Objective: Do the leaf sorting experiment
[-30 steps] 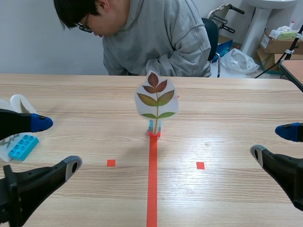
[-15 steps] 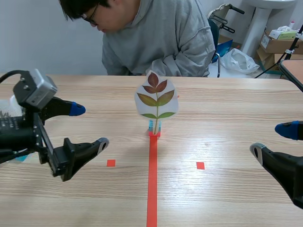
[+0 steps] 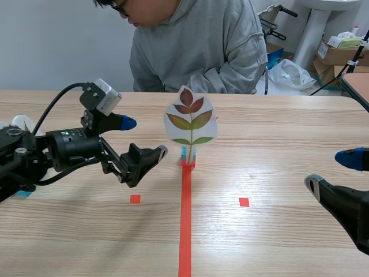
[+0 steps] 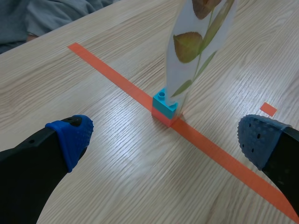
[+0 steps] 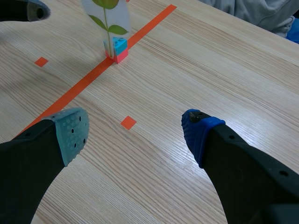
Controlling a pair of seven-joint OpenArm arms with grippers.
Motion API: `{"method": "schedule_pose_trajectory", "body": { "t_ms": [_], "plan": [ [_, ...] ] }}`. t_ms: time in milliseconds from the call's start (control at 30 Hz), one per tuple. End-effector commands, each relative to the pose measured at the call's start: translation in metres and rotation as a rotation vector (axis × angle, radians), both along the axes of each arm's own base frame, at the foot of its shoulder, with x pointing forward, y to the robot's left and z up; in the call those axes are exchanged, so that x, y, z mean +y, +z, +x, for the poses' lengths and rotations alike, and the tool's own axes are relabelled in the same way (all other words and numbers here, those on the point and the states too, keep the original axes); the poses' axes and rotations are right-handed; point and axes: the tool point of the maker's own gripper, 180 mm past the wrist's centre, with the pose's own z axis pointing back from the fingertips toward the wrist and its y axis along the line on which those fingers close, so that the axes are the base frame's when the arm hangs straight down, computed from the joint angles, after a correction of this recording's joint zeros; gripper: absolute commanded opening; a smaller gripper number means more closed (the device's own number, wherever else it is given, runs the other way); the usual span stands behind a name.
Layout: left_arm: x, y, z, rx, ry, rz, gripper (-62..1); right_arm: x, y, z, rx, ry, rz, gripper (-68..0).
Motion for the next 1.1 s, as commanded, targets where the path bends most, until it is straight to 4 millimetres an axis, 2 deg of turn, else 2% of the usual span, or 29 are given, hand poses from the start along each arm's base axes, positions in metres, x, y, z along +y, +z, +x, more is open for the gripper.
{"method": "schedule_pose_trajectory", "body": {
  "t_ms": [0, 300, 633, 800, 1067],
  "plan": [
    [-0.010, 0.012, 0.006, -0.040, -0.006, -0.033, 1.4, 0.000, 0.009, 0.004, -0.030, -0.003, 0.019, -26.4],
    [-0.043, 0.007, 0.021, -0.030, 0.004, -0.082, 1.4, 0.000, 0.009, 0.004, -0.030, -0.003, 0.019, -26.4],
    [-0.075, 0.017, 0.025, -0.036, 0.001, -0.150, 1.4, 0.000, 0.009, 0.004, -0.031, -0.003, 0.019, -26.4],
    [-0.082, 0.017, 0.024, -0.038, -0.002, -0.160, 1.4, 0.000, 0.009, 0.005, -0.031, -0.003, 0.019, -26.4],
    [-0.082, 0.016, 0.024, -0.040, -0.002, -0.155, 1.4, 0.000, 0.010, 0.005, -0.033, -0.003, 0.019, -26.4]
  ]
}}
